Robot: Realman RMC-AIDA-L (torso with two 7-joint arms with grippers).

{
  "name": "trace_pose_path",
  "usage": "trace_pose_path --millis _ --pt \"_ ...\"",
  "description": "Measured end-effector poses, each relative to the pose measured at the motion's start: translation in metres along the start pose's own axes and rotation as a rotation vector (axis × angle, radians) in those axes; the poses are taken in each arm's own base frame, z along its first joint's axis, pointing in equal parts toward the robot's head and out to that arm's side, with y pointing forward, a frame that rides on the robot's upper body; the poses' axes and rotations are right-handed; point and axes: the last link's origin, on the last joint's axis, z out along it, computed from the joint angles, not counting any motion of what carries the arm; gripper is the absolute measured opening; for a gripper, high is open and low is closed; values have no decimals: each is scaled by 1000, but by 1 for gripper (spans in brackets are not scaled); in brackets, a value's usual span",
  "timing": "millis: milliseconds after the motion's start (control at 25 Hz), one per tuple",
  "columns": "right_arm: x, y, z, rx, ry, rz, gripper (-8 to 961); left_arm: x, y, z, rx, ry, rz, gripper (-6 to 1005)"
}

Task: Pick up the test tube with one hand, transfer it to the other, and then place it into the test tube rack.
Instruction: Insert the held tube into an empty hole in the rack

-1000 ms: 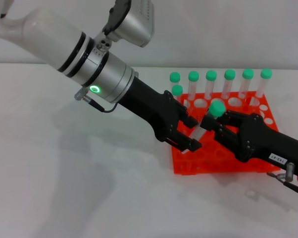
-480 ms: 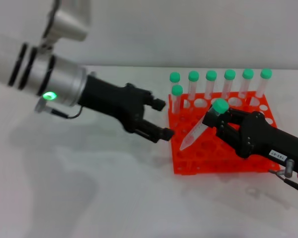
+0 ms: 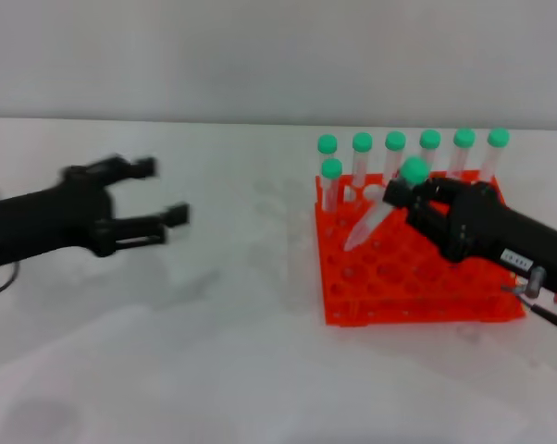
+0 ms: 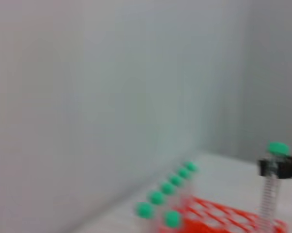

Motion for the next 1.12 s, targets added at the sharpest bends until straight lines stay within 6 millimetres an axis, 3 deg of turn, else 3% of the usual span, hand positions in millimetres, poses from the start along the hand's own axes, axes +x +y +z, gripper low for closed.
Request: trace_pose_path --millis 200,360,760,1120 --pt "-8 -12 2 51 -1 -33 209 -38 17 -53 234 216 -5 893" --pt "-8 -20 5 98 25 -65 210 -59 33 -73 358 302 1 893" --pt "-8 -28 16 138 53 -98 214 -94 47 -68 528 329 -30 893" --pt "-6 -29 24 148 75 -115 217 -99 48 -53 527 324 -56 893"
